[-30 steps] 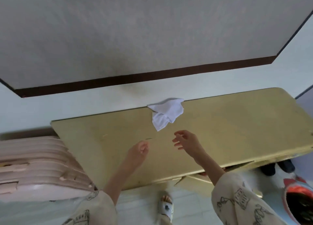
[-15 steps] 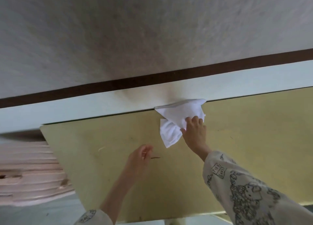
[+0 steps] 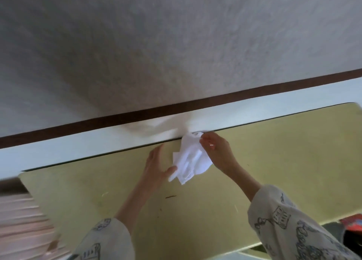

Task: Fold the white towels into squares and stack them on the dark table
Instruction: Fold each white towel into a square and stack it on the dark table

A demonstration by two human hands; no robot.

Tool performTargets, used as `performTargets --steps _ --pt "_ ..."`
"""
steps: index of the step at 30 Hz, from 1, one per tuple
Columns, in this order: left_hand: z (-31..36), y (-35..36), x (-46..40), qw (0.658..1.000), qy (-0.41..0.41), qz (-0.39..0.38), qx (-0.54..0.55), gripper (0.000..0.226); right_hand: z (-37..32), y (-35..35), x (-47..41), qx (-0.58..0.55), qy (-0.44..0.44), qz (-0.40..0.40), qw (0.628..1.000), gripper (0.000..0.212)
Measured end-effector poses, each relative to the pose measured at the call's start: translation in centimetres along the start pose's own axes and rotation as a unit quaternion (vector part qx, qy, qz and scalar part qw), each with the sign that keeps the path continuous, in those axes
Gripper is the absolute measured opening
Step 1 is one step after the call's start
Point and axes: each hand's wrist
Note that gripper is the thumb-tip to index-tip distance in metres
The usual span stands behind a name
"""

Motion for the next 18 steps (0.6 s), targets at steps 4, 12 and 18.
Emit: performTargets --steps 4,12,18 --pt "2.6 -1.1 1.8 0.992 0.051 -0.097 0.057 0.104 -3.6 -1.0 2.4 0.008 0.017 0.035 0.999 0.006" --pt "4.7 -4.0 6.9 0.967 -0.020 -0.075 0.244 0.092 -10.0 -0.5 6.2 -0.006 0.026 0.055 0.998 0.008" --pt "7.8 -10.4 9.4 0.952 0.001 -0.024 0.307 0.052 -14.0 -1.8 7.3 0.006 0.004 0.074 0.997 0.008"
Point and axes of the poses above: each hand's wrist, its own x-axis away from the middle knuckle, its own y-axis out of the palm, z = x × y, and after that the axes turned 3 degrees about -z, right-handed
